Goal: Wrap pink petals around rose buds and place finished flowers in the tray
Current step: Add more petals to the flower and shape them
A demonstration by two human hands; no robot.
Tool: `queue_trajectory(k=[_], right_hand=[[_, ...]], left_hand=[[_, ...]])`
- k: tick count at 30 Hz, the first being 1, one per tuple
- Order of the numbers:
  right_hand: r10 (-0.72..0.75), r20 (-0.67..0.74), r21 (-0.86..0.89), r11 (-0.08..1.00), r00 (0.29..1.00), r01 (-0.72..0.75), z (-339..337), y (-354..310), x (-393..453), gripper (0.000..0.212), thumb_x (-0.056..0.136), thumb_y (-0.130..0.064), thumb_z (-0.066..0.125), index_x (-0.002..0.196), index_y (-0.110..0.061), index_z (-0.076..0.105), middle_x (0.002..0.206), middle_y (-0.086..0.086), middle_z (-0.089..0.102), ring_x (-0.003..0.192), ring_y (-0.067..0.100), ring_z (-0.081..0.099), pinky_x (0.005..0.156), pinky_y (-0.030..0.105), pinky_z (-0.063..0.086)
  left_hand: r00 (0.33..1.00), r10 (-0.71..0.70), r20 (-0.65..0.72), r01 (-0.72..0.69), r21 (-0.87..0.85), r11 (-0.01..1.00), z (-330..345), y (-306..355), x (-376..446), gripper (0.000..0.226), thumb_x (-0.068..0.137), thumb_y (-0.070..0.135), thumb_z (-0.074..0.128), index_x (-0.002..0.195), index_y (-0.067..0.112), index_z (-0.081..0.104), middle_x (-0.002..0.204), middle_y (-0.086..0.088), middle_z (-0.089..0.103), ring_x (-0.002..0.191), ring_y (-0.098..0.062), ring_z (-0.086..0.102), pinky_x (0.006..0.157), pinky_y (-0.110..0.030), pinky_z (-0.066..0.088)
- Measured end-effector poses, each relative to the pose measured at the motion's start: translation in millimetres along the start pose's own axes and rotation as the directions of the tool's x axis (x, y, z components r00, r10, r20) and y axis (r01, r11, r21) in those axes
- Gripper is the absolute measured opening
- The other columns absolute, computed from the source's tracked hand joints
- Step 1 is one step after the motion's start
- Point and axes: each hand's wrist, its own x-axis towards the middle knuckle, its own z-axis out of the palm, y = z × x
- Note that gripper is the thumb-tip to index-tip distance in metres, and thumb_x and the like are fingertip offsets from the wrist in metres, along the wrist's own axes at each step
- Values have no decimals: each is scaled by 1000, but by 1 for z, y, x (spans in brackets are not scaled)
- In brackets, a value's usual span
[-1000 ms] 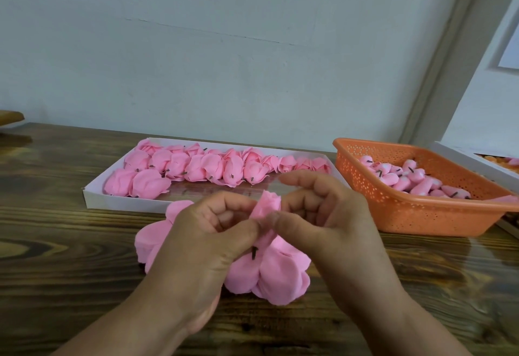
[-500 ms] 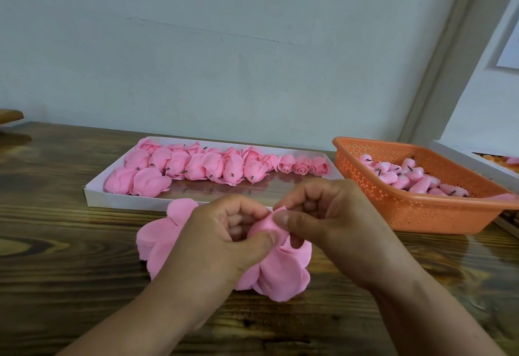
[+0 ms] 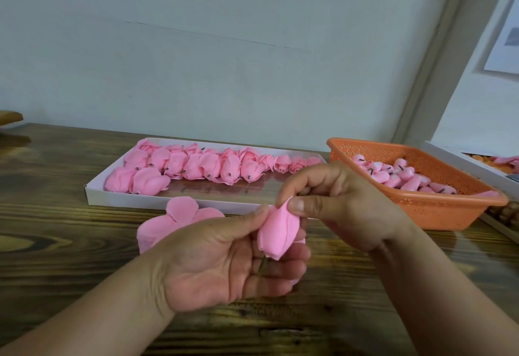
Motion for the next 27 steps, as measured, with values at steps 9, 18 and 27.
queue_trajectory(k=[9, 18, 27], right_hand=[[-62, -148, -4, 998, 987, 62, 3, 12, 2, 14, 76, 5, 61, 81, -5, 70, 73, 0, 68, 69, 11, 62, 66, 21, 50], [72, -486, -92, 987, 871, -133, 17, 25, -5, 12, 83, -13, 68, 71, -9, 69, 55, 5, 60, 46, 11, 49, 46, 24, 42], [-35, -505, -177, 982, 863, -63, 26, 24, -5, 19, 91, -5, 56, 80, -5, 71, 57, 0, 64, 52, 6, 55, 51, 19, 47]], left_hand=[[979, 103, -174, -89, 83, 993, 6, 6, 10, 34, 69, 18, 66, 91, -9, 71, 88, -24, 70, 73, -27, 72, 61, -31, 60], [747, 492, -448, -335, 387, 859, 10, 0, 32, 17, 83, 10, 62, 75, 8, 77, 80, -13, 74, 77, -24, 69, 77, -35, 59], [606, 713, -354, -300, 728, 616, 11, -6, 38, 25, 92, 19, 59, 72, 18, 74, 71, -4, 71, 69, -11, 65, 82, -42, 57]])
